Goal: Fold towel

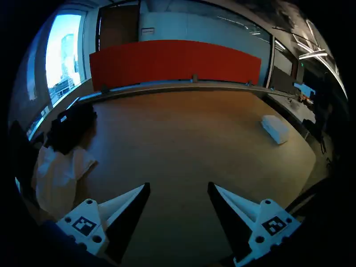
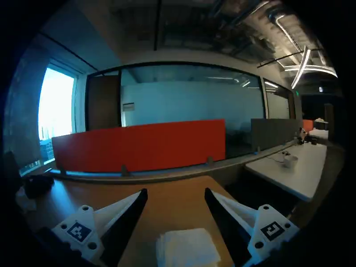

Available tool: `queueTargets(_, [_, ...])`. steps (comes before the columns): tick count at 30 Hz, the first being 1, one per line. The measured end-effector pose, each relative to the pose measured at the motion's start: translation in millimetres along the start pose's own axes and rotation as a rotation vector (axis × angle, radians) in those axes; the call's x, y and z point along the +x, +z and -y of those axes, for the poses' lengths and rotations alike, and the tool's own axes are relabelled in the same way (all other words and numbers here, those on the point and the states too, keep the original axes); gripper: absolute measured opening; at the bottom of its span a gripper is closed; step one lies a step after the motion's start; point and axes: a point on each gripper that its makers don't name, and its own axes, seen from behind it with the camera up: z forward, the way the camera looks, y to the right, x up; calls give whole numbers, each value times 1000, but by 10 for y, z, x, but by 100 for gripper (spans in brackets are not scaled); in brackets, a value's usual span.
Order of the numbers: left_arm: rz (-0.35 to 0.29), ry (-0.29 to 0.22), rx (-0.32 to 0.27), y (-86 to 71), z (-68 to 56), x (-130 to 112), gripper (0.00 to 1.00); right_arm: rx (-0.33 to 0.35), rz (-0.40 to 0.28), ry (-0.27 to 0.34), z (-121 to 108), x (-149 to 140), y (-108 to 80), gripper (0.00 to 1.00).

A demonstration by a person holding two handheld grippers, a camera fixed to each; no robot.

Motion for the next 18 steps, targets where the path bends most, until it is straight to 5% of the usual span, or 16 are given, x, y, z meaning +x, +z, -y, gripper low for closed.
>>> queueTargets(6, [-23,-15,13,-1,57,72,96,52,-55,-6,241,190,-45,99])
queueTargets(18, [-154,-61,72,0,360,507,96,106,-32,-27,569,174,-64,99])
